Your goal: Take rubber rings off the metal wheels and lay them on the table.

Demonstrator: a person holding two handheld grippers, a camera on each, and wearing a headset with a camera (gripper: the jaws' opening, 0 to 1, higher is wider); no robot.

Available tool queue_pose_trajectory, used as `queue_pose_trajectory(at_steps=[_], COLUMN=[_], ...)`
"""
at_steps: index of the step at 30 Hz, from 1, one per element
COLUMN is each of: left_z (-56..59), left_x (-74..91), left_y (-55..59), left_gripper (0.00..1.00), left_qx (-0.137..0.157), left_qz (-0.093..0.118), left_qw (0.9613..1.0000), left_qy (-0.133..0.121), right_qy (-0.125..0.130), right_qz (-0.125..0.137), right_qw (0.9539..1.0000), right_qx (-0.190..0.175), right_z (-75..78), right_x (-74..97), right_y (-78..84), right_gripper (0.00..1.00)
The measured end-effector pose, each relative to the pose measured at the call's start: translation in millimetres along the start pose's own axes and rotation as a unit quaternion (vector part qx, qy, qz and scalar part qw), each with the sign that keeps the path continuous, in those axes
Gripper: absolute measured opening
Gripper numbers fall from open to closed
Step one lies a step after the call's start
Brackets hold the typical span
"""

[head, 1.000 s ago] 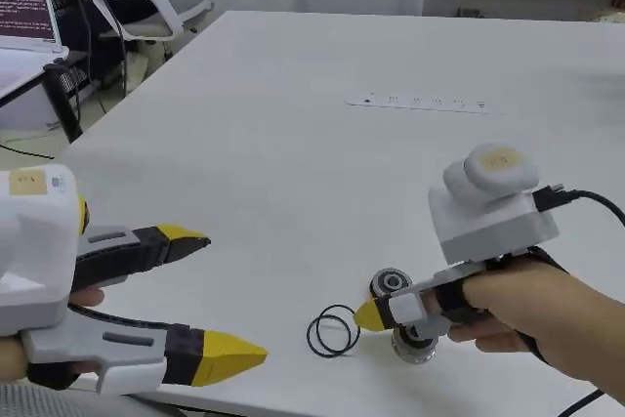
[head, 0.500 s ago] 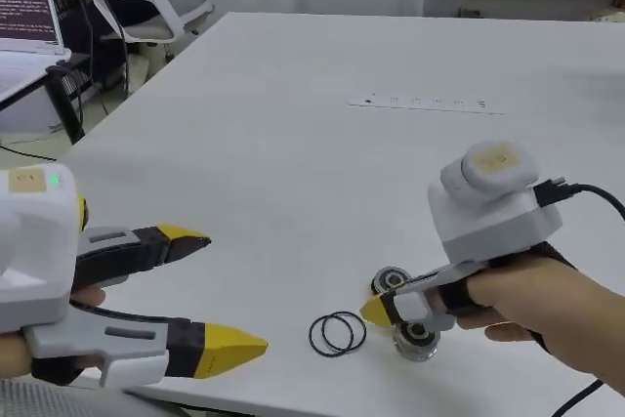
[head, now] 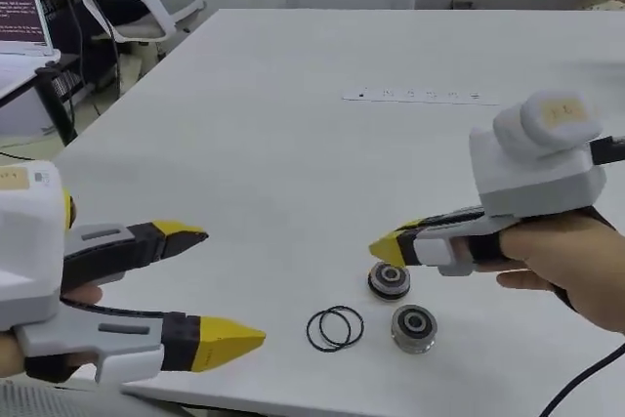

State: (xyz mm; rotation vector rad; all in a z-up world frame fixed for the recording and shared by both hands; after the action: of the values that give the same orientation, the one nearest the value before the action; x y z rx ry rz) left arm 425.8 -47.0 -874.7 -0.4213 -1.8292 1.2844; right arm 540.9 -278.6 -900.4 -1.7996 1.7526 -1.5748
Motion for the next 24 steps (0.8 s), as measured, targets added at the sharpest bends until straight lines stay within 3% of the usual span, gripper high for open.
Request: queue_pose_trajectory(at_steps=[2,4,10,15,21,24], left_z=[-2.4,-2.3,-6.0,-10.9,-16.9,-11.3], left_x=[-1.8,-3.4,-2.1,-1.6,-11.3,-26.4], left_y=[-1.5,-5.6,-24.8,-47.6,-68.3,-78.0], left_gripper=[0.76,0.75,0.76,0.76,0.76,0.75], left_qx=[-0.032,-0.034,-0.053,-0.081,-0.102,-0.112], left_qz=[-0.018,-0.017,0.001,0.025,0.043,0.044], left_qw=[0.9993,0.9993,0.9986,0.9963,0.9936,0.9923], left_qy=[-0.001,0.000,0.004,0.012,0.023,0.030], right_qy=[-0.005,-0.007,-0.009,-0.019,-0.008,0.002], right_qz=[0.008,0.015,0.042,0.052,0.035,0.030], right_qw=[1.0000,0.9999,0.9990,0.9979,0.9990,0.9990], right_qx=[0.000,-0.001,0.012,0.034,0.027,0.034], right_z=[2.0,4.5,10.7,12.4,22.0,27.3], right_x=[3.4,6.5,12.6,12.0,12.4,13.5], right_y=[0.8,1.1,-1.0,0.5,6.4,10.6], right_gripper=[0.07,0.09,0.12,0.16,0.21,0.22])
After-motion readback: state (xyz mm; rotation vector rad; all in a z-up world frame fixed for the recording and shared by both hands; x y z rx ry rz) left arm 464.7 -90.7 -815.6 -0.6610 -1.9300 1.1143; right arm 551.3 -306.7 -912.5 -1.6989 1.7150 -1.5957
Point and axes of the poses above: the centre of the closed fingertips' face, and the gripper's own axes: x roughly backward along the fingers, z roughly to its right, y roughly out of its underside, the point moved 9 cm from there along x, roughly backward along the fingers, and after that the axes turned 10 degrees about -x, right-handed, at the moved point
